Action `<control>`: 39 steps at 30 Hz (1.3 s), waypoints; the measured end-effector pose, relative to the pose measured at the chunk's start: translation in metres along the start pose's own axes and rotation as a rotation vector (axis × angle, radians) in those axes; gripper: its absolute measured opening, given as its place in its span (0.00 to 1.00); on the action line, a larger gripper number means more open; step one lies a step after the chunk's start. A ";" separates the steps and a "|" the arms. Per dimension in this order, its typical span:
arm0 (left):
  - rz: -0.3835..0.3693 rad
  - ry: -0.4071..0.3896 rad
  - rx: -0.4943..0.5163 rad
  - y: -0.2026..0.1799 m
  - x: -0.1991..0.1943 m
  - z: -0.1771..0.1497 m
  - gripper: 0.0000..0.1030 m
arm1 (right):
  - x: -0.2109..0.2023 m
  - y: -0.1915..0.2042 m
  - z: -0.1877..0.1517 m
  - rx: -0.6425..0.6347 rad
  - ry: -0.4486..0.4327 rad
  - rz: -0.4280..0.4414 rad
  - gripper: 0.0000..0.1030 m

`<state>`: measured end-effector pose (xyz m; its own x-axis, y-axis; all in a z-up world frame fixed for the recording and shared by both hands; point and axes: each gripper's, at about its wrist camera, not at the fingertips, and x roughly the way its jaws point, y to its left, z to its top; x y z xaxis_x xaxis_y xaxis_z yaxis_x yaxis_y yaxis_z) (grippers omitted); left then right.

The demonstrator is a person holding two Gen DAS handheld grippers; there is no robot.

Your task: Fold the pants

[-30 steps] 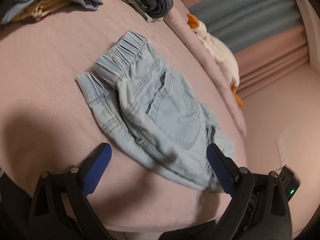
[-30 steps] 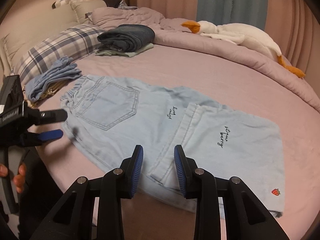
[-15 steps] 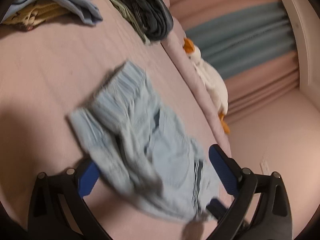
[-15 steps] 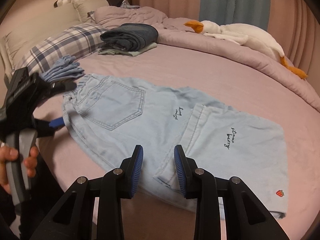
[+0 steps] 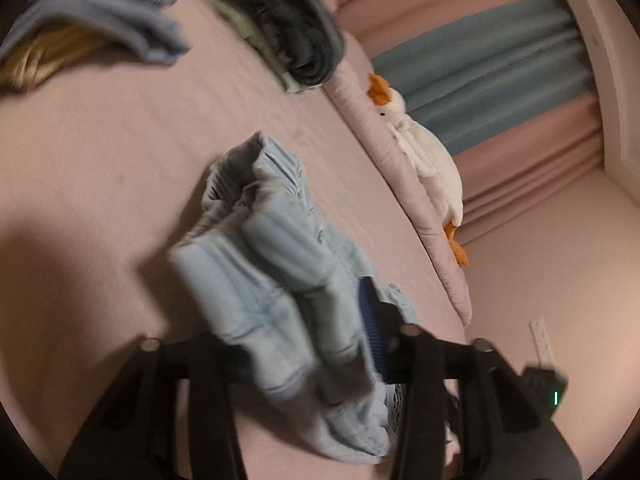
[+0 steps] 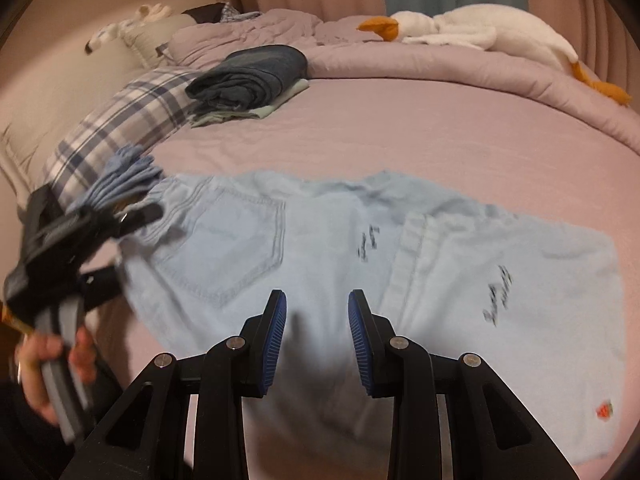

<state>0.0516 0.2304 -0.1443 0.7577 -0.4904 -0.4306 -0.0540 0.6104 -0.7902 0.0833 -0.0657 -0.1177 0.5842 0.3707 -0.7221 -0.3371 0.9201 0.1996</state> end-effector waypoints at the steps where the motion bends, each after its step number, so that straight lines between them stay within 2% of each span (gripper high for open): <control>1: -0.004 -0.005 0.027 -0.005 -0.002 0.000 0.34 | 0.005 -0.001 0.004 0.016 0.001 -0.001 0.31; 3: -0.008 -0.012 0.085 -0.015 -0.004 0.000 0.34 | 0.019 -0.008 0.017 0.087 0.007 0.010 0.31; 6: 0.009 -0.017 0.183 -0.031 -0.004 -0.003 0.34 | 0.046 -0.018 0.025 0.193 0.079 0.018 0.31; 8: 0.025 -0.016 0.239 -0.038 -0.003 -0.006 0.34 | 0.064 -0.020 0.023 0.216 0.120 0.007 0.31; 13: 0.049 -0.009 0.275 -0.043 0.000 -0.005 0.35 | 0.063 -0.002 0.027 0.108 0.149 -0.044 0.31; 17: 0.063 0.001 0.305 -0.044 0.001 -0.005 0.35 | 0.041 0.006 0.018 0.082 0.139 -0.005 0.31; 20: 0.068 0.003 0.325 -0.046 0.002 -0.006 0.35 | 0.023 0.019 -0.001 0.038 0.131 0.012 0.31; 23: 0.052 0.011 0.351 -0.052 0.004 -0.008 0.35 | 0.028 0.027 -0.023 -0.014 0.191 0.002 0.31; 25: 0.032 0.010 0.365 -0.057 0.003 -0.009 0.35 | 0.029 0.033 -0.028 -0.045 0.168 -0.026 0.31; 27: 0.007 0.015 0.374 -0.066 0.002 -0.009 0.34 | 0.030 0.033 -0.024 -0.036 0.178 -0.014 0.31; 30: -0.032 0.022 0.414 -0.083 0.001 -0.011 0.34 | 0.017 0.019 -0.020 0.048 0.157 0.094 0.31; 35: -0.124 0.064 0.525 -0.128 0.015 -0.030 0.34 | -0.017 -0.029 -0.024 0.270 0.011 0.165 0.31; 38: -0.142 0.103 0.620 -0.153 0.032 -0.050 0.34 | -0.024 -0.074 -0.033 0.515 -0.071 0.362 0.34; 39: -0.147 0.123 0.662 -0.161 0.040 -0.061 0.34 | -0.024 -0.091 -0.040 0.621 -0.101 0.478 0.46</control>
<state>0.0514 0.0746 -0.0611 0.6453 -0.6404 -0.4166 0.4821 0.7643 -0.4282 0.0708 -0.1634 -0.1452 0.5540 0.7264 -0.4067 -0.1122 0.5492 0.8281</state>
